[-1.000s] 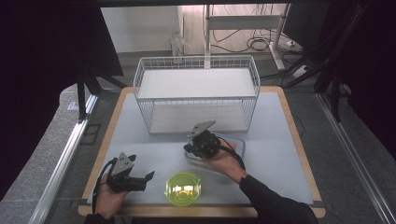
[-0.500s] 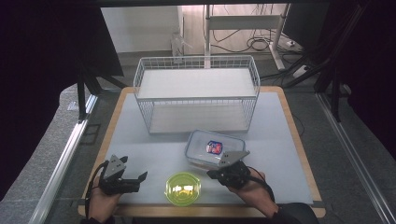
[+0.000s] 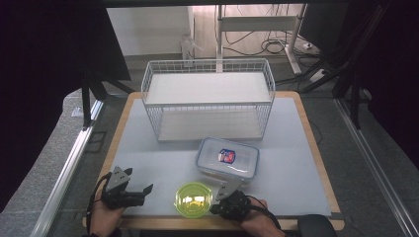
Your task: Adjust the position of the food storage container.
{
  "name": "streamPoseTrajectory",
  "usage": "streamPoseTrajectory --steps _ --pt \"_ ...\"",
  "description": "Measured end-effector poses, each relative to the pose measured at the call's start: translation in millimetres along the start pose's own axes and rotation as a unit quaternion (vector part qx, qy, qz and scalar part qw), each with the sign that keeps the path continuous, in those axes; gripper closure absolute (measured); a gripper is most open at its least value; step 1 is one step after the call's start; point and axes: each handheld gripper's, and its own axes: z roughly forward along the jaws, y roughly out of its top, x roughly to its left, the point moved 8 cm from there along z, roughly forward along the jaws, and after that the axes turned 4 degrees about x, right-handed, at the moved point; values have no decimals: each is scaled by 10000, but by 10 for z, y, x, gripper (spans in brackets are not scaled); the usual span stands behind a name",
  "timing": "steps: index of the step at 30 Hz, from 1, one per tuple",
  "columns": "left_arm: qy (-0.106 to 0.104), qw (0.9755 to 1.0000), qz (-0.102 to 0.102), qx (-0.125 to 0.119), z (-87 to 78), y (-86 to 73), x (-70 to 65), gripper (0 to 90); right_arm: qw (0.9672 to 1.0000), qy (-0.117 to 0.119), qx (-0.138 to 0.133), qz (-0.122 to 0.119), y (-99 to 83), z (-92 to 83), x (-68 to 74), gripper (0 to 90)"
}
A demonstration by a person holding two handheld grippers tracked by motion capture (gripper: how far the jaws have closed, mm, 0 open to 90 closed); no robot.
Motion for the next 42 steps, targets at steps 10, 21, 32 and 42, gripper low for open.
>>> streamPoseTrajectory --steps 10,21,32,42 --pt "-60 10000 -23 8 -13 15 -19 73 9998 110 -39 147 133 194 15 891" --pt "-268 9995 86 170 -102 -67 -122 83 9995 270 -125 82 225 218 99 892" --pt "-159 9995 114 260 -91 -90 -92 119 9990 427 -63 -78 377 401 165 891" --pt "50 9994 -54 351 -127 -154 37 130 9994 306 -88 -105 695 643 42 892"
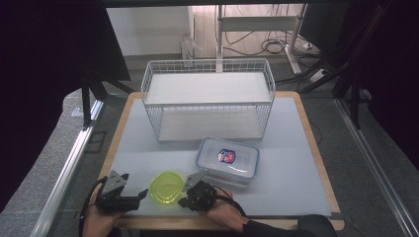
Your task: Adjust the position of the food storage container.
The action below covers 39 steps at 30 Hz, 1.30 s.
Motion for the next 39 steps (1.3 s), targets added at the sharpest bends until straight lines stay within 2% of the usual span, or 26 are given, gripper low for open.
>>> streamPoseTrajectory --steps 11,15,19,20,26,29,32,34,38,39 --pt "197 9996 -131 159 -15 -104 142 133 9994 -286 -66 167 258 170 -297 892" --pt "287 9992 -164 221 -31 -144 196 133 9994 -292 -94 175 324 223 -331 892" --pt "500 9981 -203 295 -86 -200 295 135 9995 -285 -99 124 411 298 -334 892" --pt "592 9975 -255 288 -129 -228 352 135 9995 -276 -104 121 450 333 -329 892" --pt "690 9966 -421 173 -234 -277 451 136 9995 -275 -133 97 560 430 -344 892" --pt "645 9970 -418 123 -247 -274 438 136 9994 -310 -151 69 629 486 -357 893" --pt "566 9978 -353 46 -258 -234 390 135 9991 -408 -93 -51 600 448 -351 882" --pt "434 9983 -378 -62 -268 -185 351 128 9989 -450 -76 -100 543 370 -338 854" --pt "218 9989 -363 -193 -284 -77 253 115 9985 -500 -151 -135 412 109 -304 741" --pt "47 9989 -376 -259 -283 -28 203 99 9985 -508 -177 -128 393 55 -299 706"
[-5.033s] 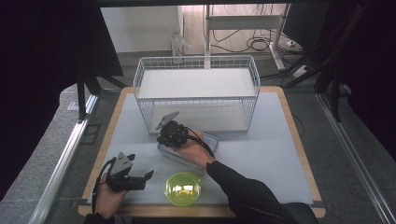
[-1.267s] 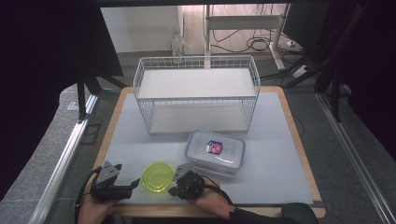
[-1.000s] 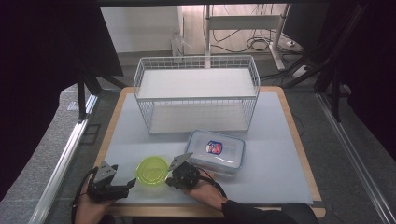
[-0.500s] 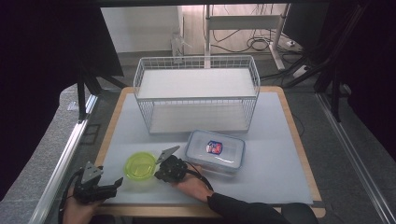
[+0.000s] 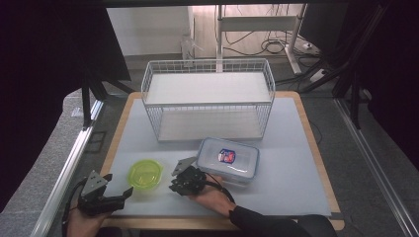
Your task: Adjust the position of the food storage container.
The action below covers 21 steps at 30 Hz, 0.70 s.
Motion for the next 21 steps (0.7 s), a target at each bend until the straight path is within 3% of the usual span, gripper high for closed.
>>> streamPoseTrajectory --steps 2,3,5,7,9,10,13,15,16,21 --pt "-196 9998 -35 -64 7 68 -75 77 10000 -21 -64 -10 -38 -150 -3 628" --pt "-457 9989 -30 -132 26 157 -185 63 9999 -89 -120 -10 -80 -322 -18 557" --pt "-539 9984 5 -162 39 207 -241 69 9998 -109 -147 -1 -93 -378 -31 527" --pt "-637 9974 211 -255 87 371 -412 119 9993 -259 -274 60 -156 -608 -112 437" --pt "-687 9969 251 -289 105 427 -463 137 9989 -348 -299 78 -183 -684 -153 414" --pt "-772 9961 280 -313 127 479 -513 197 9979 -496 -372 163 -247 -837 -242 389" --pt "-877 9948 411 -320 211 636 -628 264 9967 -595 -475 272 -316 -990 -330 332" --pt "-949 9937 484 -342 275 759 -690 386 9928 -1012 -543 350 -437 -1205 -491 303" --pt "-993 9931 511 -343 313 821 -722 386 9928 -1012 -543 350 -437 -1205 -491 303" --pt "-1037 9917 726 -215 548 1030 -881 575 9863 -1355 -602 728 -648 -1455 -763 289"
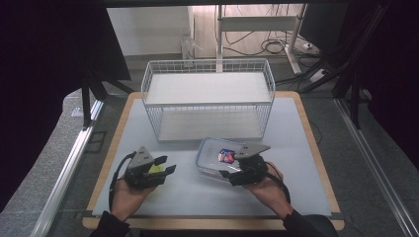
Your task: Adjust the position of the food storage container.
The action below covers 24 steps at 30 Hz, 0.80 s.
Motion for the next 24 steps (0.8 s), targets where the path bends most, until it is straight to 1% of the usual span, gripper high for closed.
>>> streamPoseTrajectory --steps 1,2,3,4,6,7,9,11,14,17,18,21,23,24 --pt "-47 10000 10 41 36 5 -35 623 10000 -50 -8 49 -22 -23 -50 289" --pt "-41 10000 45 69 56 -7 -73 670 9999 -108 -17 87 -40 -46 -90 290" --pt "20 9998 122 157 60 -45 -102 716 9998 -151 -29 111 -55 -64 -120 291" --pt "95 9996 133 223 49 -86 -110 777 9998 -167 -28 140 -75 -81 -140 293" --pt "134 9994 43 310 -13 -187 -100 862 9997 -181 -17 134 -103 -95 -152 295" --pt "155 9993 -64 320 -64 -257 -88 894 9997 -195 -6 128 -116 -102 -153 295" --pt "124 9988 -247 406 -132 -392 -80 899 9998 -186 -19 107 -133 -112 -142 295" --pt "138 9981 -366 482 -178 -524 -83 899 9998 -180 -29 86 -136 -122 -128 296" --pt "223 9969 -476 588 -215 -661 -44 899 9998 -169 -70 57 -126 -125 -120 295" --pt "207 9962 -601 591 -220 -702 26 899 9998 -167 -40 42 -136 -118 -117 296" --pt "255 9960 -594 620 -217 -706 46 899 9998 -168 -33 36 -141 -115 -117 295" --pt "233 9960 -611 604 -210 -701 89 898 9998 -177 2 26 -156 -108 -125 295" --pt "278 9958 -613 614 -207 -697 123 899 9998 -181 1 26 -162 -102 -132 295" --pt "253 9957 -626 628 -205 -701 139 898 9998 -180 13 34 -167 -99 -133 295"
